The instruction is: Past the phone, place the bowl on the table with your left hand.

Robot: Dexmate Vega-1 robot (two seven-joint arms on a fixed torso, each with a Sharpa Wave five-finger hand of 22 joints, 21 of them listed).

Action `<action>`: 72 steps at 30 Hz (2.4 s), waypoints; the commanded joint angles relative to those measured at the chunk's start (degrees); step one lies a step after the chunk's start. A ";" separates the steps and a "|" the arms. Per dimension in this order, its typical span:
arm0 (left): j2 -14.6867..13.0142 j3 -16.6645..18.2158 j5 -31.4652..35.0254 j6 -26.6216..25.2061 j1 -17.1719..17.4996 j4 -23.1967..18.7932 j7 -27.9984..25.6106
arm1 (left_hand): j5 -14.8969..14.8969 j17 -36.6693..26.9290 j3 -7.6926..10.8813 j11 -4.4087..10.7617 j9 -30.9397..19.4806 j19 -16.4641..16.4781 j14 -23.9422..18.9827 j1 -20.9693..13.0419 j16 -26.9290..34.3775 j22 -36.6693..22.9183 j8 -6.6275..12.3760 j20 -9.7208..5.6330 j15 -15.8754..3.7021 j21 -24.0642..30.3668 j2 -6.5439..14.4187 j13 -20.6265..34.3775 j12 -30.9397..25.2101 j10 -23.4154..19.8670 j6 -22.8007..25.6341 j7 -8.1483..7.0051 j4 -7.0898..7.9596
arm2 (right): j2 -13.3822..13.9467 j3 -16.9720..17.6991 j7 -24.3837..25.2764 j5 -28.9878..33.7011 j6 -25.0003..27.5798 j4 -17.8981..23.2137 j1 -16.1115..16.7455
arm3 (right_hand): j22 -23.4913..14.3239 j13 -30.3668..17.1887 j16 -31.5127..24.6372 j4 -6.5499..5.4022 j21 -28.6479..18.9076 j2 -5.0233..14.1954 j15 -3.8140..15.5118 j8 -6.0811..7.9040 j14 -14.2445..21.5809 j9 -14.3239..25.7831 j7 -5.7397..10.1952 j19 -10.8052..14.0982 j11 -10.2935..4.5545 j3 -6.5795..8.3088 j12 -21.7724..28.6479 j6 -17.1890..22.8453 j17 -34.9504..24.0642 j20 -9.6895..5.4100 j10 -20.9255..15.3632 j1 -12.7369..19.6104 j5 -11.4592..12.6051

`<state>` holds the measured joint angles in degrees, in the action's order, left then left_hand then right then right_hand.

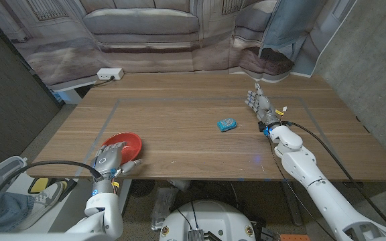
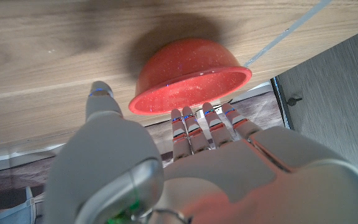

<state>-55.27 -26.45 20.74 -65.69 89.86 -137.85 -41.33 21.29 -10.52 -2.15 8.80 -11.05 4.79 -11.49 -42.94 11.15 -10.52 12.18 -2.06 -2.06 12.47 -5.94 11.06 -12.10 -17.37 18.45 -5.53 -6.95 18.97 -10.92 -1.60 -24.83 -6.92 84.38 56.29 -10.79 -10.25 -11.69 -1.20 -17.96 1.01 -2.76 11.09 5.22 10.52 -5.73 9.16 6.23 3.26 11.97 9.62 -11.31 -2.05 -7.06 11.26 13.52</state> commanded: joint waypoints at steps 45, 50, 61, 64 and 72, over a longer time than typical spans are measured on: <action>1.29 -5.44 -5.48 1.83 -6.31 4.55 -4.57 | 1.55 -0.28 0.12 1.07 -0.19 5.50 -6.35 -6.54 1.34 -0.47 1.66 -3.57 -5.82 1.41 4.74 0.32 -1.15 -6.28 6.54 -0.62 -0.32 | -0.81 0.75 -1.03 0.12 0.46 -2.25 -0.24 | -0.23 -0.22 0.13 0.39 0.53 0.33 0.17 0.12 0.61 0.15 0.10 0.82 -0.09 -0.22 -0.08 0.05 -0.25 -2.00 -0.55 0.50 -0.02; 1.27 -5.88 -5.44 1.79 -6.80 4.85 -4.47 | 1.66 -0.38 0.36 1.12 -0.16 6.89 -7.87 -7.78 1.63 -0.68 1.98 -3.80 -6.30 1.98 5.54 0.34 -1.31 -7.68 7.94 -0.88 -0.46 | -0.78 0.81 -0.95 0.23 0.62 -2.11 -0.11 | -0.23 -0.22 0.13 0.41 0.58 0.34 0.17 0.11 0.63 0.15 0.12 0.84 -0.05 -0.24 -0.11 0.04 -0.25 -1.97 -0.50 0.50 -0.02; 2.39 -7.14 -4.45 1.06 -7.98 5.97 -5.48 | 0.95 -0.64 2.94 2.06 -0.04 10.94 -14.47 -14.98 2.65 -1.24 4.01 -3.98 -8.02 3.86 10.25 0.39 -2.30 -15.36 15.71 -1.88 -1.49 | -0.77 0.70 -1.33 0.46 0.59 -2.46 -0.20 | -0.24 -0.23 0.17 0.45 0.70 0.36 0.13 0.11 0.59 0.15 0.14 0.86 -0.10 -0.29 -0.10 0.03 -0.25 -1.97 -0.54 0.51 -0.02; 2.57 -7.14 -4.42 0.80 -8.19 5.99 -5.50 | -0.01 -0.73 3.72 2.32 0.01 12.40 -16.95 -16.80 3.07 -1.39 4.80 -4.18 -8.60 4.63 11.54 0.43 -2.58 -17.89 18.58 -1.92 -1.53 | -0.84 0.65 -1.32 0.52 0.69 -2.51 -0.24 | -0.24 -0.23 0.17 0.46 0.72 0.37 0.13 0.11 0.59 0.15 0.17 0.90 -0.03 -0.31 -0.10 0.02 -0.26 -1.97 -0.55 0.50 -0.02; 2.73 -7.10 -4.64 0.48 -8.58 6.01 -5.22 | -3.03 -1.24 5.36 2.60 0.13 15.73 -22.74 -20.78 4.07 -1.81 6.37 -5.31 -9.94 6.70 13.19 0.50 -2.78 -23.13 24.54 -2.46 -1.72 | -0.92 0.44 -1.54 0.76 0.80 -2.71 -0.40 | -0.25 -0.23 0.17 0.46 0.78 0.38 0.14 0.11 0.60 0.15 0.17 0.91 0.04 -0.35 -0.13 0.03 -0.26 -1.95 -0.50 0.47 -0.03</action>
<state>-52.92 -33.32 16.07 -64.64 81.93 -132.06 -46.64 19.01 -11.39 2.55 11.39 -10.90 19.46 -32.59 -62.59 14.77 -12.10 17.97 -2.37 -2.98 18.49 7.07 11.34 -14.64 -39.01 41.34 -7.87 -8.62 18.15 -10.23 -2.87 -24.41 -6.19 81.96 56.10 -10.79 -10.25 -11.69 -0.88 -17.52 1.01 -2.66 11.09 5.32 10.52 -5.73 9.28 6.13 2.93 11.97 9.63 -11.31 -2.17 -7.16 11.26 13.52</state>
